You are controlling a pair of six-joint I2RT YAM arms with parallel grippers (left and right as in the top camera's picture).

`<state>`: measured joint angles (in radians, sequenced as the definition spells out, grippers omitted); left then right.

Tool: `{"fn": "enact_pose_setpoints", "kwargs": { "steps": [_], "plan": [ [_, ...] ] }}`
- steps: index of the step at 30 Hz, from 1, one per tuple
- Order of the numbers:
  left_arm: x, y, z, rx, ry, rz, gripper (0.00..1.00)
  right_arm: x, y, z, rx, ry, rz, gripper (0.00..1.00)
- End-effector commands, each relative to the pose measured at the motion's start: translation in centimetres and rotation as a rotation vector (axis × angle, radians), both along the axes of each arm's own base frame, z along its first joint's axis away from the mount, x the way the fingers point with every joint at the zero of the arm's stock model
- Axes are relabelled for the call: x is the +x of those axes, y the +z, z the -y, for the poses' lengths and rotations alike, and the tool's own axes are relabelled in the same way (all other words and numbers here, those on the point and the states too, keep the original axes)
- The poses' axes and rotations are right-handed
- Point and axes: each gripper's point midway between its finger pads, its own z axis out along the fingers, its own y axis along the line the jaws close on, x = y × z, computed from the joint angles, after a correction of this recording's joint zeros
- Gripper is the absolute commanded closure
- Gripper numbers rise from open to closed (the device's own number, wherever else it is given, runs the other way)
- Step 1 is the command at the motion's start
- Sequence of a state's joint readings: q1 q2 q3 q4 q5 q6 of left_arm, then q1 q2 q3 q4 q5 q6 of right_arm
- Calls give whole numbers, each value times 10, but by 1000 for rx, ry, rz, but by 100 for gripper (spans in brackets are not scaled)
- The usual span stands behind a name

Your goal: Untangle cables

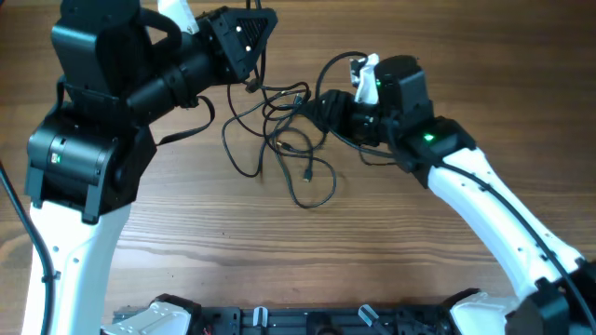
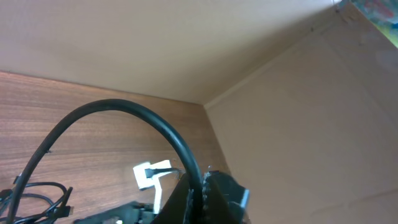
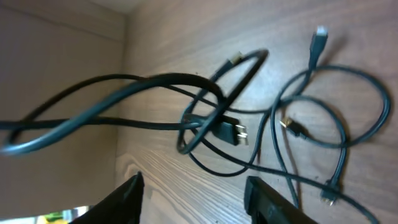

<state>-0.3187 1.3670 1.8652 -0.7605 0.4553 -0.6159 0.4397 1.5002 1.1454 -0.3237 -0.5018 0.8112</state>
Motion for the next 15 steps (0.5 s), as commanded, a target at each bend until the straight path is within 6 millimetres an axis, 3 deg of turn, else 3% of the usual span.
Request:
{"fn": "enact_pose_setpoints", "kwargs": {
  "steps": [1, 7, 11, 13, 15],
  "plan": [
    [-6, 9, 1, -17, -18, 18, 96, 9, -13, -9, 24, -46, -68, 49],
    [-7, 4, 1, -11, -18, 0, 96, 15, -18, -32, 98, -51, -107, 59],
    [-7, 4, 1, -11, -18, 0, 96, 34, -37, -44, 139, -70, -120, 66],
    [-7, 4, 1, -10, -18, -4, 96, 39, -43, -43, 126, -78, -105, 75],
    [-7, 3, 1, -9, -18, -7, 96, 44, -44, -40, 99, -85, -68, 76]
  ]
}}
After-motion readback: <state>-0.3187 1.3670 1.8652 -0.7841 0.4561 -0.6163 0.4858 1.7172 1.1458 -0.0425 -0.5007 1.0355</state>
